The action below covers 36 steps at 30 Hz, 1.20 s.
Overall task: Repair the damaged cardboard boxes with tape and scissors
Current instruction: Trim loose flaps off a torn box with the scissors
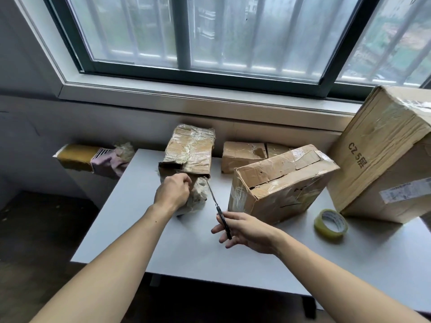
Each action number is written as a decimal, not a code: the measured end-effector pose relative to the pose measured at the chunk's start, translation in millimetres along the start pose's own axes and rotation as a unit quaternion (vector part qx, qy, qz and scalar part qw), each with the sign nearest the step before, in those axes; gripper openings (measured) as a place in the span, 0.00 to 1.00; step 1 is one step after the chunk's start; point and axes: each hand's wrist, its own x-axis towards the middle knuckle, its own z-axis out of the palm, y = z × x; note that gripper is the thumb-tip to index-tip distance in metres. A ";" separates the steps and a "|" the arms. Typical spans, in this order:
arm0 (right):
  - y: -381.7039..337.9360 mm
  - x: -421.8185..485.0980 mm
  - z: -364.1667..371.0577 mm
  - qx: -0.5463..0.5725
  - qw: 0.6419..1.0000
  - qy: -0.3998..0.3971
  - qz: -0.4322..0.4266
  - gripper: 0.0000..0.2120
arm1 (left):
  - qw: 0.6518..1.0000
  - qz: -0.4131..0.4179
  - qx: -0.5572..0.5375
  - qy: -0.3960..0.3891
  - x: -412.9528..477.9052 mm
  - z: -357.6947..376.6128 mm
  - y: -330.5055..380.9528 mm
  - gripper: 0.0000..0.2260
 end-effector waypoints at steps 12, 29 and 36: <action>-17.3 -7.1 -7.1 -0.008 0.971 0.150 -0.188 0.13 | 0.994 0.059 -0.086 0.042 11.5 5.5 40.8 0.09; 10.8 -106.4 -129.4 0.055 0.864 0.449 -0.221 0.13 | 0.952 0.232 -0.190 -0.067 -0.5 75.6 229.0 0.09; 61.0 -134.5 -198.3 0.000 0.850 0.512 -0.125 0.10 | 0.955 0.246 -0.117 -0.120 -13.8 124.7 287.1 0.11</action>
